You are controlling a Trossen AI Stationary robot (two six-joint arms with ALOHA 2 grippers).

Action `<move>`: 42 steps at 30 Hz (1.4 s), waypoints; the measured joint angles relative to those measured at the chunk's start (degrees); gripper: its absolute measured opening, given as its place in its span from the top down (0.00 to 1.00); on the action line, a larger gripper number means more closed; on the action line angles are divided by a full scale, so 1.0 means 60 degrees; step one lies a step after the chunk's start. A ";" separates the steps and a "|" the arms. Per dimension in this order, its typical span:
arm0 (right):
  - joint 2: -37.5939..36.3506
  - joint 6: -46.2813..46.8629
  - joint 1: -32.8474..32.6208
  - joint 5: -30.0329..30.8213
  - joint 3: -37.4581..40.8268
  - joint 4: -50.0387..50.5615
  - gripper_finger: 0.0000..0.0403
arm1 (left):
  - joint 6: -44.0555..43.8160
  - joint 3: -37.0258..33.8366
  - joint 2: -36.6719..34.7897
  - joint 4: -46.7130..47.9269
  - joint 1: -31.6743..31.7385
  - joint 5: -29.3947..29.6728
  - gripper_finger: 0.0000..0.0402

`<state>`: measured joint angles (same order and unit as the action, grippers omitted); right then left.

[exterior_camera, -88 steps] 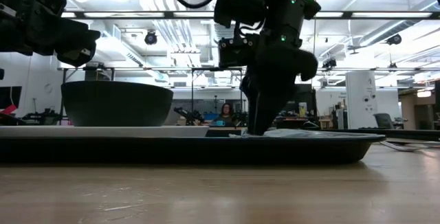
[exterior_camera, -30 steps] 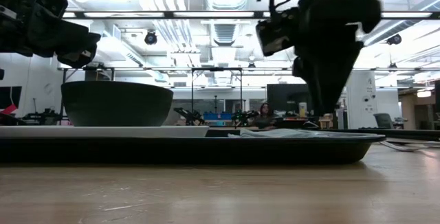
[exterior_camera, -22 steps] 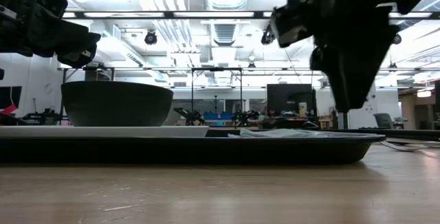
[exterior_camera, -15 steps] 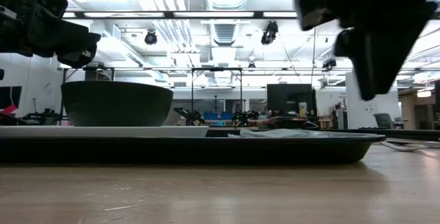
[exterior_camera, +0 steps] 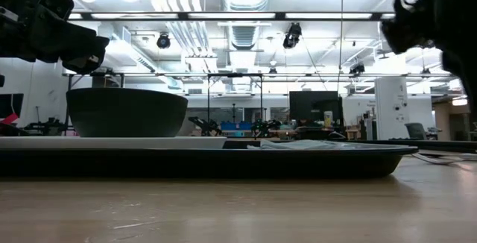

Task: Set up tray
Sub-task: Put the white patterned fork on top of the gray napkin

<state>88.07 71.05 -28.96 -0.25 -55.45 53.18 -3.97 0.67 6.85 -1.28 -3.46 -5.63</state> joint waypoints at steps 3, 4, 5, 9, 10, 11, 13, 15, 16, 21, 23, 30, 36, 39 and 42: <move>-0.0465 0.0730 -0.0061 -0.0215 0.0613 -0.0148 0.46 | -0.0002 0.0000 0.0000 0.0000 0.0001 0.0002 0.80; -0.0585 0.0917 -0.0082 -0.0219 0.0799 -0.0237 0.46 | -0.0004 0.0000 0.0000 0.0000 0.0000 0.0000 0.80; -0.0707 0.1070 -0.0093 -0.0219 0.0969 -0.0342 0.46 | -0.0004 0.0000 0.0000 0.0000 0.0003 0.0004 0.80; -0.0951 0.1454 -0.0093 -0.0296 0.1515 -0.0932 0.46 | -0.0003 0.0000 0.0000 -0.0002 0.0000 0.0002 0.80; -0.0955 0.1454 -0.0093 -0.0312 0.1596 -0.0972 0.46 | -0.0003 0.0000 0.0000 0.0000 0.0002 0.0004 0.80; -0.0955 0.1457 -0.0093 -0.0320 0.1661 -0.0974 0.46 | -0.0002 0.0000 0.0000 0.0000 0.0000 0.0000 0.80; -0.0958 0.1550 -0.0093 -0.0317 0.1786 -0.1000 0.46 | -0.0002 0.0000 -0.0001 0.0000 0.0003 0.0004 0.80; -0.0958 0.1598 -0.0093 -0.0317 0.1890 -0.0978 0.46 | -0.0004 0.0000 0.0000 0.0000 0.0002 0.0002 0.80; -0.0958 0.1596 -0.0113 -0.0313 0.1920 -0.0985 0.46 | 0.0000 0.0000 0.0000 0.0000 0.0000 0.0004 0.80; -0.0911 0.1641 -0.0180 -0.0288 0.2093 -0.1080 0.46 | -0.0002 0.0000 -0.0001 0.0000 0.0002 0.0000 0.80; -0.0812 0.1638 -0.0197 -0.0283 0.2172 -0.1196 0.46 | 0.0000 0.0000 0.0000 0.0000 0.0000 0.0000 0.80; -0.0455 0.1618 -0.0217 -0.0510 0.2539 -0.1974 0.46 | -0.0003 0.0000 0.0014 -0.0003 0.0000 0.0000 0.80; -0.0295 0.1596 -0.0217 -0.0481 0.2556 -0.1998 0.46 | -0.0001 0.0000 0.0124 0.0000 0.0002 0.0003 0.80; -0.0295 0.1628 -0.0217 -0.0470 0.2556 -0.1994 0.46 | -0.0004 0.0000 0.0168 0.0000 0.0002 0.0001 0.80; -0.0295 0.1628 -0.0217 -0.0466 0.2563 -0.1975 0.46 | -0.0002 0.0000 0.0186 0.0000 0.0002 0.0004 0.80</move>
<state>86.30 80.82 -30.26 -3.05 -40.07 41.33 -3.98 0.67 7.97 -1.28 -3.45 -5.61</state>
